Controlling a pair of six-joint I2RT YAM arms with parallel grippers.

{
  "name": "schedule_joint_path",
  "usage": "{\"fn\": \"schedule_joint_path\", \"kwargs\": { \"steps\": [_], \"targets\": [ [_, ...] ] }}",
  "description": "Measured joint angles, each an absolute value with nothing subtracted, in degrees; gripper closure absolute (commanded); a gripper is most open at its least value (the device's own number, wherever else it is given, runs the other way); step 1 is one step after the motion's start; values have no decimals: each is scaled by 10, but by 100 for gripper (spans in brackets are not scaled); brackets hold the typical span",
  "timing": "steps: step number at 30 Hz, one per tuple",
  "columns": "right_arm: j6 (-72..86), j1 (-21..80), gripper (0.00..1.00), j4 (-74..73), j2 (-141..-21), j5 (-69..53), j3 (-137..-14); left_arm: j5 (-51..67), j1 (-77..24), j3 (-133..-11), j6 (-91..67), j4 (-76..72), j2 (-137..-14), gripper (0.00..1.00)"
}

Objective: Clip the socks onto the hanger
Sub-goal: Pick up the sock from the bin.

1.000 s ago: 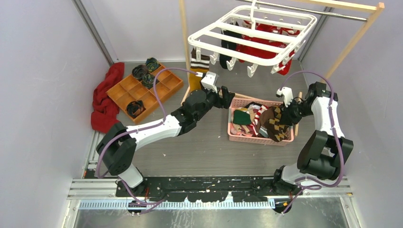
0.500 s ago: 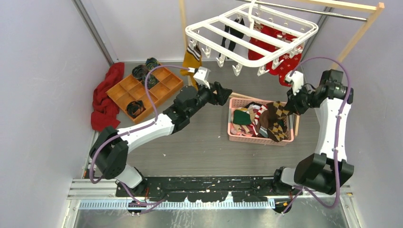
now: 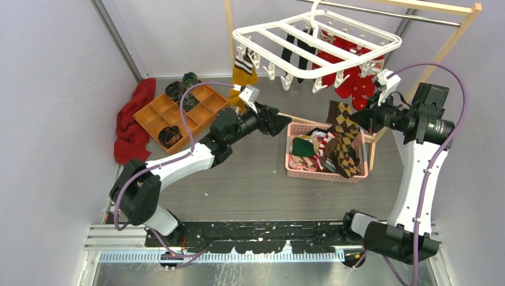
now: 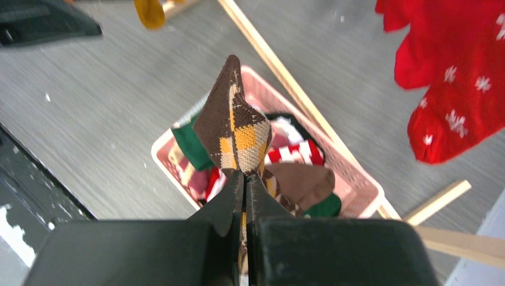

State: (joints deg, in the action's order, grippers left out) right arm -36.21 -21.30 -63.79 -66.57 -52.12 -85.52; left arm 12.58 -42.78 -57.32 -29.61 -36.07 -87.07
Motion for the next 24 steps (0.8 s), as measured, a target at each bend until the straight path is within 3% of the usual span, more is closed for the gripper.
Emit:
{"fn": "schedule_joint_path", "kwargs": {
  "steps": [15,24],
  "targets": [
    [8,-102,99,-267,-551,-531,-627,291,-411,-557,-419,-583,-935,25],
    [166,-51,99,-70,-532,-503,-560,312,-411,-563,-475,-614,-976,25]
  ]
}}
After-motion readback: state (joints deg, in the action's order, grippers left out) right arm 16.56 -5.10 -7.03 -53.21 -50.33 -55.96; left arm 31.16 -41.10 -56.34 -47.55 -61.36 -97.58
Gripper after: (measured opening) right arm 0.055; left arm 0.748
